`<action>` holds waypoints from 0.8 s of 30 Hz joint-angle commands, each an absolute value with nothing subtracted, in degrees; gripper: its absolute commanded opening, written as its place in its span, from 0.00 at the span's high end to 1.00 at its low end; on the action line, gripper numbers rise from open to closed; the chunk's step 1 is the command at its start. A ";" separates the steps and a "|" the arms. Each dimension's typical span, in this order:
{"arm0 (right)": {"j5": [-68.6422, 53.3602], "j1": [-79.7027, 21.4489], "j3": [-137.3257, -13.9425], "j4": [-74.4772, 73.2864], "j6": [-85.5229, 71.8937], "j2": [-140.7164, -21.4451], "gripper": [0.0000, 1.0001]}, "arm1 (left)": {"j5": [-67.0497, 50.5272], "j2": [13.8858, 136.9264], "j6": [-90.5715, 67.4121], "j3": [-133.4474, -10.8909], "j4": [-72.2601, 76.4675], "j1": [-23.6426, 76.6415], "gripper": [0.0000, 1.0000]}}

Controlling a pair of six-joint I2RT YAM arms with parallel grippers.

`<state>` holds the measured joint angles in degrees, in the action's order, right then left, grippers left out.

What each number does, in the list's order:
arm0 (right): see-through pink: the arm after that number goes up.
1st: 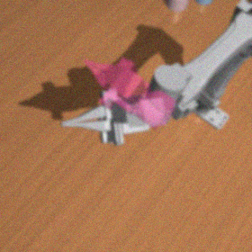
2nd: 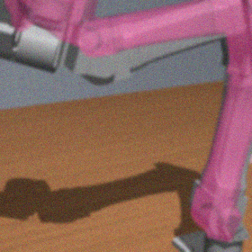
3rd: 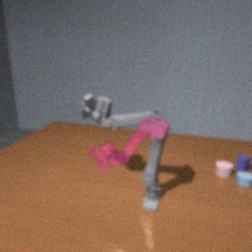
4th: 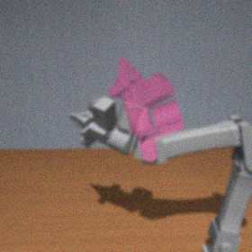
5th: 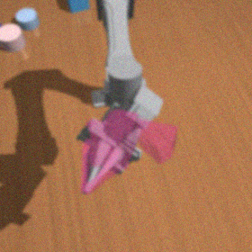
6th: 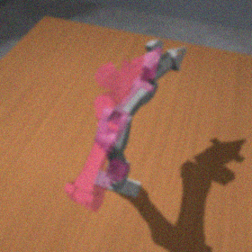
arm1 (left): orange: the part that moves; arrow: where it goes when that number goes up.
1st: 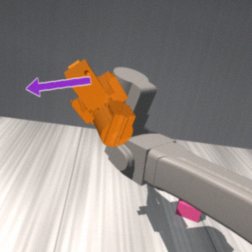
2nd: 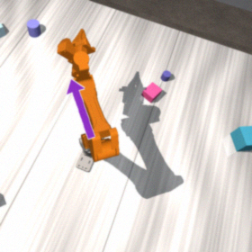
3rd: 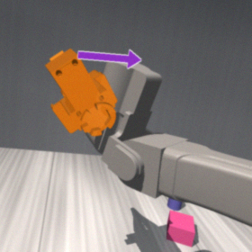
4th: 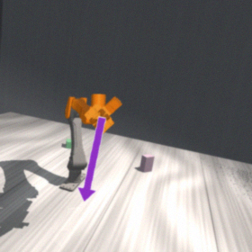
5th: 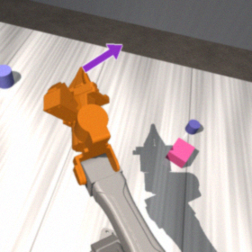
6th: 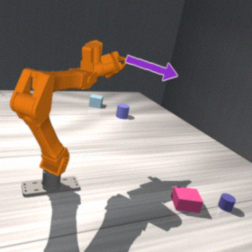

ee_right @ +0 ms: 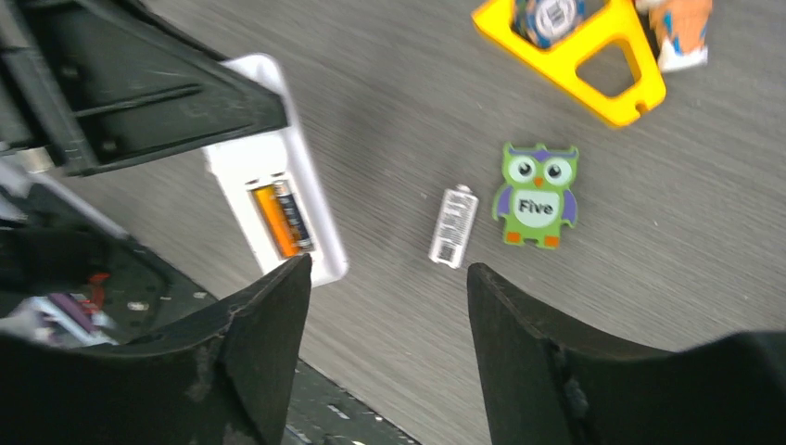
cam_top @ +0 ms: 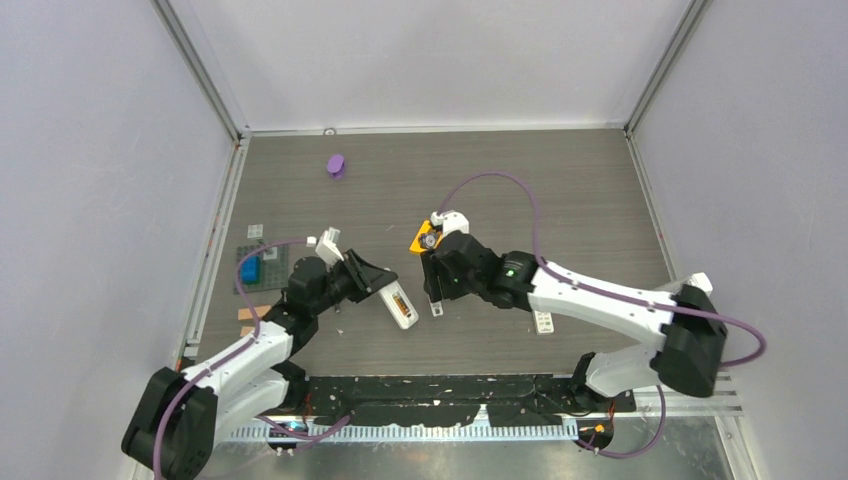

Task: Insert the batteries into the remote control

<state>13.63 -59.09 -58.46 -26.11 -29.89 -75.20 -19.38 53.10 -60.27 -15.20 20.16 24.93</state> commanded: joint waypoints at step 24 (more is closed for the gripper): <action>14.79 -56.65 -66.80 -25.69 -29.79 -105.52 0.55 | 14.93 65.61 -69.49 -0.34 50.05 43.26 1.00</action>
